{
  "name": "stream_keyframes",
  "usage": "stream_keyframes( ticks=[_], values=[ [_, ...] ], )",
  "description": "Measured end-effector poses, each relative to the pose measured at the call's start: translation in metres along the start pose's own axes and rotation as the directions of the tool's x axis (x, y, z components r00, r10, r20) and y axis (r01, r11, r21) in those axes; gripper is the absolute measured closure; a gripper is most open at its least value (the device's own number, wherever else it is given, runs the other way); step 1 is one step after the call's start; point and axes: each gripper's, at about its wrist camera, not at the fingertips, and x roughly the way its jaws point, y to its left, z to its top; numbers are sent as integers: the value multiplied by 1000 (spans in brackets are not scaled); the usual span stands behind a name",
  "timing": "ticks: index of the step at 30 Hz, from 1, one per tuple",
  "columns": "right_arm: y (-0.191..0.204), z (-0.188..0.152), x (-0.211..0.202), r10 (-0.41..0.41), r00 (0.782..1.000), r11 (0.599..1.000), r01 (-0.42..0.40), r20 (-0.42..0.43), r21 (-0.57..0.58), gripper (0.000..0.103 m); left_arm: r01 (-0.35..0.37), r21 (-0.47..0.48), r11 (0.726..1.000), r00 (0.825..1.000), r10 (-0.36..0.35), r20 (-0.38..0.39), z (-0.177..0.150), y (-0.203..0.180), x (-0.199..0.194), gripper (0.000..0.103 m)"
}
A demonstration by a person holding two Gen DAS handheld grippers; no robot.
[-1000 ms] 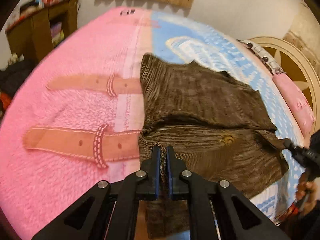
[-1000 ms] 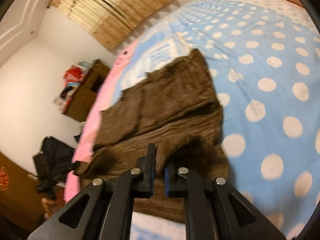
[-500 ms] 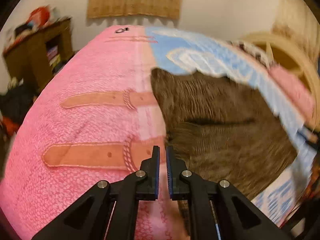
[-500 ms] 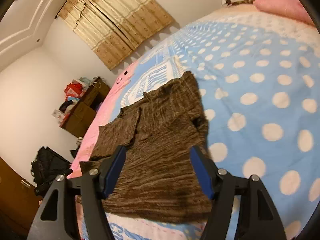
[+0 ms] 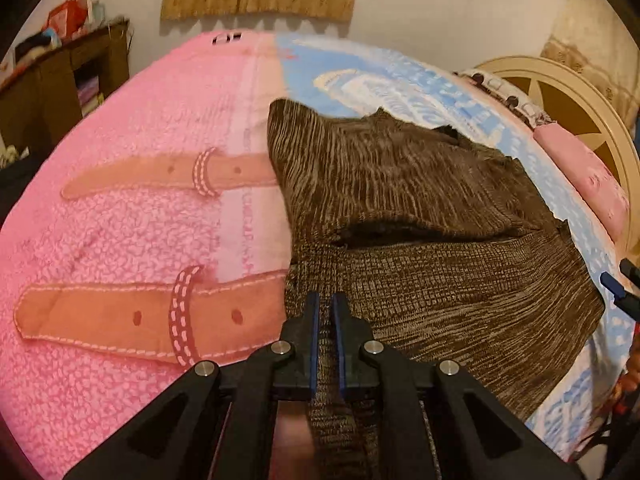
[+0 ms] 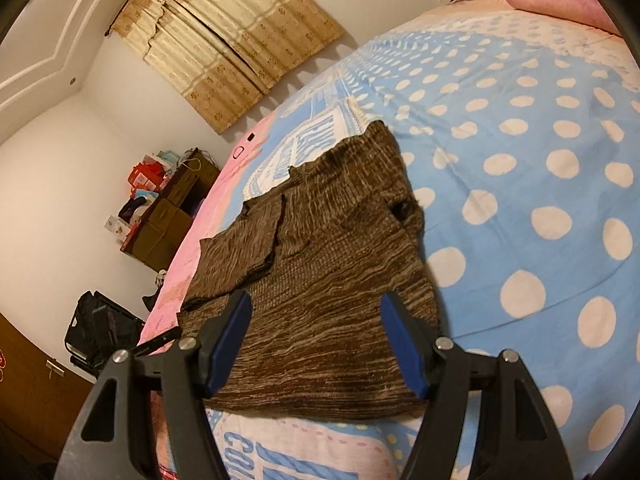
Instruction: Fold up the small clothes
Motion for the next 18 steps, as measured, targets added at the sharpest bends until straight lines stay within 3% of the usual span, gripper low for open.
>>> stream_keyframes(
  ticks=[4, 8, 10, 11, 13, 15, 16, 18],
  values=[
    [-1, -2, 4, 6, 1000, 1000, -5, -16, 7, 32, 46, -44, 998, 996, -42, 80, -14, 9, 0, 96],
    [-1, -4, 7, -12, 1000, 1000, 12, -13, -2, 32, 115, -133, 984, 990, -103, 98, -14, 22, 1, 96],
    [-1, -4, 8, -1, 1000, 1000, 1, -16, 8, 32, 120, -128, 985, 989, -108, 99, -13, 21, -2, 96],
    [-1, -4, 8, 0, 1000, 1000, 0, -17, 9, 32, 129, -129, 983, 989, -117, 93, -13, 21, -4, 90],
    [-1, -3, 8, 2, 1000, 1000, -2, -15, 6, 32, 167, -143, 976, 984, -156, 86, -11, 21, -11, 68],
    [1, -3, 6, 5, 1000, 1000, -5, -10, -4, 32, 127, -106, 986, 987, -115, 116, -8, 13, -23, 16],
    [3, -2, 5, 4, 1000, 1000, -4, -8, -11, 32, 103, -76, 992, 987, -93, 130, -7, 9, -28, 10],
    [5, 0, 4, -8, 1000, 999, 8, 0, -32, 32, 81, -46, 996, 988, -74, 137, -2, 4, -30, 9]
  ],
)
